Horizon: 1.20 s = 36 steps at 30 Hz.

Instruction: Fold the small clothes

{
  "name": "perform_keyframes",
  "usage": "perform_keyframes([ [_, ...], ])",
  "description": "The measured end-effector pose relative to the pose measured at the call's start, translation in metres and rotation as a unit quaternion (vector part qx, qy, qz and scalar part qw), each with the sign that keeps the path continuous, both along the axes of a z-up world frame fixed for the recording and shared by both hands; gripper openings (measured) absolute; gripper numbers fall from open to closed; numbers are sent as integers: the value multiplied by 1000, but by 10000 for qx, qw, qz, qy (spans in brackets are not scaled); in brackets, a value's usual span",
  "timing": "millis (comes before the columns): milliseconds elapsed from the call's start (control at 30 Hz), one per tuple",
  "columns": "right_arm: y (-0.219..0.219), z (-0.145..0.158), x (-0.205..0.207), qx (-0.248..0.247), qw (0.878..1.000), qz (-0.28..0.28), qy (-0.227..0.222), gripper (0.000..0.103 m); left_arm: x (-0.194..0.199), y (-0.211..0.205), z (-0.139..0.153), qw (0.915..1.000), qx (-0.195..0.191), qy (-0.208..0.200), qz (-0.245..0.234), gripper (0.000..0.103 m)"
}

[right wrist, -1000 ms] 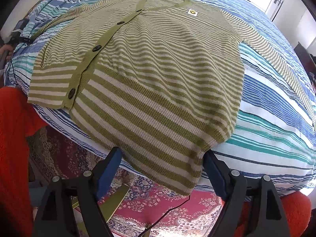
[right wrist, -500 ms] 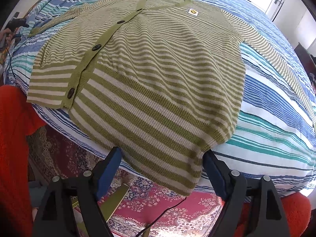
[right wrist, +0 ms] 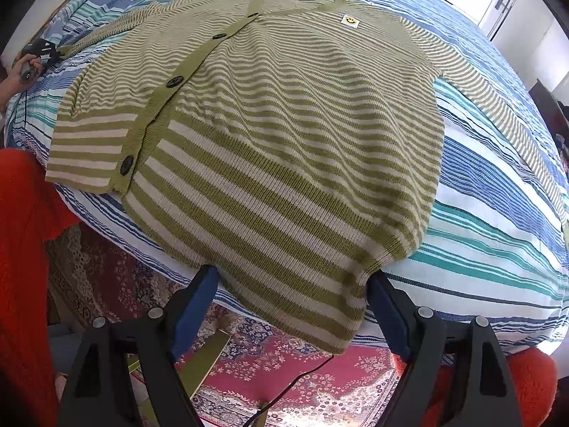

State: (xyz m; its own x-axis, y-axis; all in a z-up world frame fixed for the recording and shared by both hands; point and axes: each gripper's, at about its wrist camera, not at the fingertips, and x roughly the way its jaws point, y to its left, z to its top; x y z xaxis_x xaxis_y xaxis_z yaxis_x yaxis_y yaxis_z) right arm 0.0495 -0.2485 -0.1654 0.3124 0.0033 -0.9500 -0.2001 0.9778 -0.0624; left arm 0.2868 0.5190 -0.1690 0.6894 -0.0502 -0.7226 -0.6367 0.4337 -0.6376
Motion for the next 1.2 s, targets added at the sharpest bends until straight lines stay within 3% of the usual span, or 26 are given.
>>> perform_keyframes([
  [67,-1,0,1,15,10000,7,1,84,-10,11,11,9990,391,179,119,1],
  [133,-2,0,0,21,10000,20,-13,84,-12,19,8,9976,470,491,132,2],
  [233,-3,-1,0,32,10000,29,-15,84,-16,14,8,9947,542,873,-27,12],
  [267,-3,0,-1,48,10000,17,-20,84,-19,8,13,9935,610,952,-117,23],
  [300,-4,1,-1,74,10000,6,-36,84,-20,-4,19,9922,742,974,-250,43],
  [367,-8,7,-3,182,9998,-45,-111,83,-37,-31,41,9878,1164,914,-476,60],
  [400,-11,12,-5,255,9995,-87,-171,83,-47,-51,49,9844,1371,862,-691,61],
  [500,-21,27,-10,432,9979,-229,-416,83,-84,-124,64,9687,1471,665,-1884,58],
  [567,-26,35,-13,554,9965,-289,-557,83,-109,-188,64,9454,1242,500,-2972,52],
  [633,-28,38,-15,666,9952,-319,-642,83,-118,-262,56,9142,929,417,-3923,51],
  [700,-30,39,-15,751,9943,-323,-680,83,-137,-318,37,8890,729,482,-4496,54],
  [767,-29,42,-17,836,9933,-312,-740,83,-145,-360,15,8712,885,706,-4777,57],
  [800,-30,44,-20,866,9926,-304,-798,83,-146,-376,5,8680,1023,870,-4781,61],
  [867,-34,50,-26,926,9908,-308,-937,83,-149,-392,-7,8702,1243,913,-4680,57],
  [900,-37,53,-30,957,9898,-329,-1004,83,-151,-396,-9,8705,1252,857,-4681,12],
  [933,-41,56,-33,995,9886,-369,-1070,83,-151,-399,-12,8669,1068,911,-4784,4],
  [1100,-83,67,-36,1469,9762,-1057,-1192,83,-178,-388,-1,8725,1010,893,-4696,0],
  [1200,-110,55,-26,2032,9638,-1447,-936,83,-179,-389,-3,8695,1023,850,-4758,2],
])
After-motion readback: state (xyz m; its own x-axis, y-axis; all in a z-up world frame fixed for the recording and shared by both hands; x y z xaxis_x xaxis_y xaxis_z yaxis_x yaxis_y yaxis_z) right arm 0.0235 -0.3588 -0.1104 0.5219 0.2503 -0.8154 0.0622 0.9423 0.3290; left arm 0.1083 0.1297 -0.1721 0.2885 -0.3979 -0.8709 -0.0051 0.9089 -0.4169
